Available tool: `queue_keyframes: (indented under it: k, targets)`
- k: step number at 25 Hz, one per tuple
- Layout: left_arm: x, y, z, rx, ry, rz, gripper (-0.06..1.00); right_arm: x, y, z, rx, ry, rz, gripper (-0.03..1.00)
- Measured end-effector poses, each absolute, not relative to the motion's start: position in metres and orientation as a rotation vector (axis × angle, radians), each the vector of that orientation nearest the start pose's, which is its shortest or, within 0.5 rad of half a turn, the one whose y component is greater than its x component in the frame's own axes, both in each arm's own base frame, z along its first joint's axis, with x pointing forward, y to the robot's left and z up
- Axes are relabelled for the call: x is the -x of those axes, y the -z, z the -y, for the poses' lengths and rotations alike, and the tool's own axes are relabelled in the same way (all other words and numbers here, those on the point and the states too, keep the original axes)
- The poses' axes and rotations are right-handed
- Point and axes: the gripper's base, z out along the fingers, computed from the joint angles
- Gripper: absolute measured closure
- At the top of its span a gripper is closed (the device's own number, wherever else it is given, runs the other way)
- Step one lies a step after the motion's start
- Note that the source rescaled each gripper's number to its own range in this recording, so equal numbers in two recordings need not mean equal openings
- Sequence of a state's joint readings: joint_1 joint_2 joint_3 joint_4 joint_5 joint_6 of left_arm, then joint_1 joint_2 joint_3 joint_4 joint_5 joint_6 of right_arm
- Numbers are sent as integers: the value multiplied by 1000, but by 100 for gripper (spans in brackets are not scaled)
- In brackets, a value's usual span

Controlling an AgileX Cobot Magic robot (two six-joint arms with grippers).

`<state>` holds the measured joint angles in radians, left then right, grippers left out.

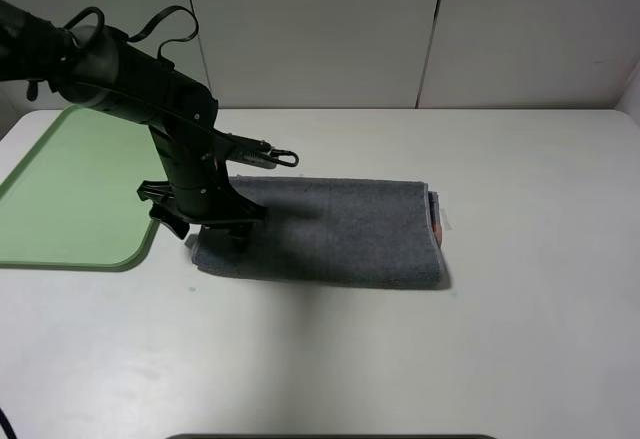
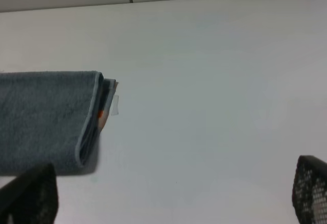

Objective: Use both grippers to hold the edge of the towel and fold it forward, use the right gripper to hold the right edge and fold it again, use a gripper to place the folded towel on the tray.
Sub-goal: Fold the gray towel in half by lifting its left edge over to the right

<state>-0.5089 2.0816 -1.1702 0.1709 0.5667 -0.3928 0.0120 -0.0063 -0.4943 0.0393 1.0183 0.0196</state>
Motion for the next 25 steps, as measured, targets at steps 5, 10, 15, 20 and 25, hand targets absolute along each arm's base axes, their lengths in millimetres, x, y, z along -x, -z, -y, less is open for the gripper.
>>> queue_keyframes:
  k: [5,10,15,20,25]
  targets:
    - [-332,-92,178,-346,10,-2903,32,4,-279,-3,-7,-67,-2001,-3]
    - [-334,-91,181,-339,37,-2878,52,4,-279,-3,-7,-67,-2001,-3]
    - [-337,-92,183,-339,54,-2854,81,4,-279,-3,-7,-67,-2001,-3]
    - [-337,-92,183,-339,54,-2852,87,4,-279,-3,-7,-67,-2001,-3]
    - [-336,-92,182,-344,42,-2861,87,4,-279,-3,-7,-67,-2001,-3]
